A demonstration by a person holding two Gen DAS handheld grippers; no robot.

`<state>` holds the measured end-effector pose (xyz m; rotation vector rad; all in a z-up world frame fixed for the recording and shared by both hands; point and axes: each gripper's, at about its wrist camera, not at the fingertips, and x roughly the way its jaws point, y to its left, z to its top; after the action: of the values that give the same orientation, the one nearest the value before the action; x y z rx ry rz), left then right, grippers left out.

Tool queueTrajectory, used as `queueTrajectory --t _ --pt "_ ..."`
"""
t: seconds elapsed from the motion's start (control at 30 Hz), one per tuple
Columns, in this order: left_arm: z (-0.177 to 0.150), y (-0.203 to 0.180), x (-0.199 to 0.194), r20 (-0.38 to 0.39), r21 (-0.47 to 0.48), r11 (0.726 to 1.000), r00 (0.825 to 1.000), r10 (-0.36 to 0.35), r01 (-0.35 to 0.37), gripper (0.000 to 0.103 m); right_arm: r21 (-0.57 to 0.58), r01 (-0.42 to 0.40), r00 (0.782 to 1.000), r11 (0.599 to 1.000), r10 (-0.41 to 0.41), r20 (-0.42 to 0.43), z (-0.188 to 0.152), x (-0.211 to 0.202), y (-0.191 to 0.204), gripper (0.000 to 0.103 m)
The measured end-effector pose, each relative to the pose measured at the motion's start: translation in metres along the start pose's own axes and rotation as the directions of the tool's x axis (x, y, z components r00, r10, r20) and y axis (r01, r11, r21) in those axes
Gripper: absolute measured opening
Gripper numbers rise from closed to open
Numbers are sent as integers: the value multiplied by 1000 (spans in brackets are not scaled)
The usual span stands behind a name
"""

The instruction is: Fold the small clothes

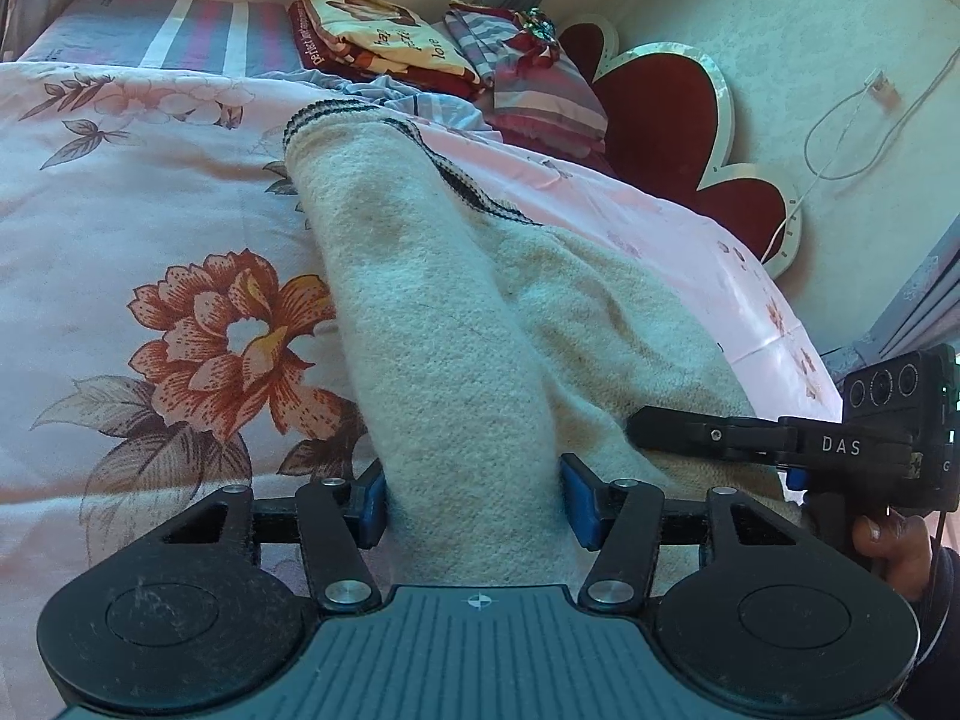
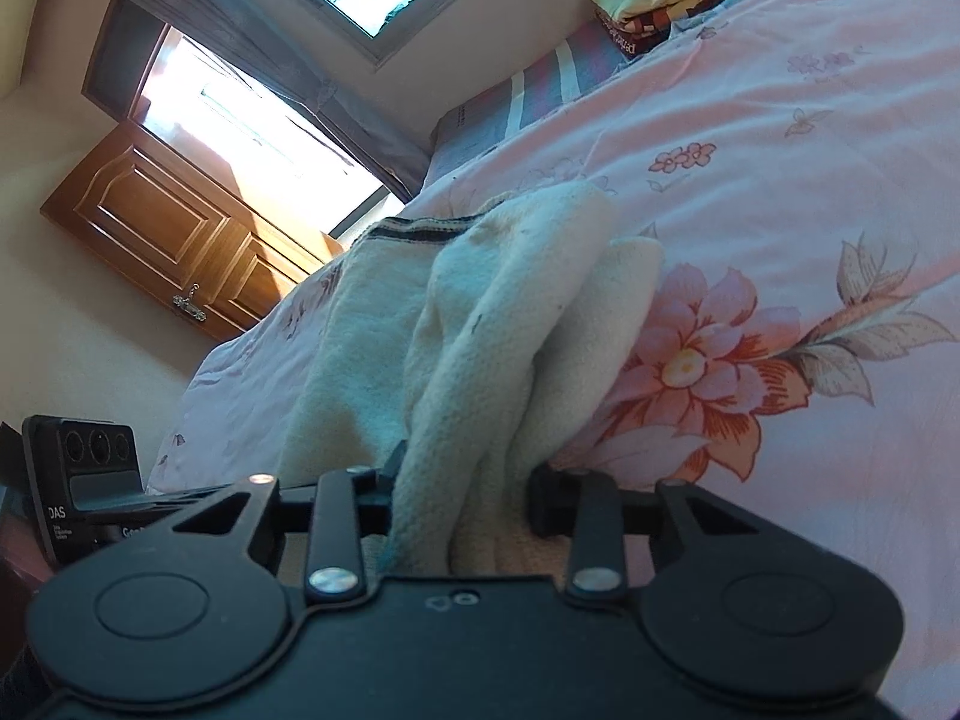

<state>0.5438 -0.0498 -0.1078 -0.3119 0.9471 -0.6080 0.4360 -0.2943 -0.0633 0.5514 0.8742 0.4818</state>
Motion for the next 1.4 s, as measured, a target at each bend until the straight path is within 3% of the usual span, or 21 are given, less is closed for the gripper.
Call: queueTrajectory --t 0.2,0.53,0.97,1.17,1.33,1.37,1.4 --pt "-8 9 -20 31 -25 999 999 -45 46 55 -57 24 1000 998 -24 4 -5 -9 23 33" --pt "-20 33 -89 59 24 998 997 -51 50 55 -100 38 999 994 -36 22 -27 4 85 33" --pt "-51 118 -194 112 -13 1000 993 20 -19 55 -168 -36 999 985 31 -32 -62 73 185 33" --pt "-75 159 -214 111 -64 997 993 42 -35 55 -138 -79 993 987 67 -93 -85 109 199 33" --pt "-98 187 -202 71 -100 992 994 86 -78 56 -83 -72 987 994 59 -150 -106 132 187 33" --pt "-102 191 -201 88 -110 992 993 76 -66 59 -70 -55 987 996 44 -156 -110 136 181 34" --pt "-106 194 -200 103 -130 989 991 82 -69 72 -46 -50 986 998 42 -160 -113 138 174 35"
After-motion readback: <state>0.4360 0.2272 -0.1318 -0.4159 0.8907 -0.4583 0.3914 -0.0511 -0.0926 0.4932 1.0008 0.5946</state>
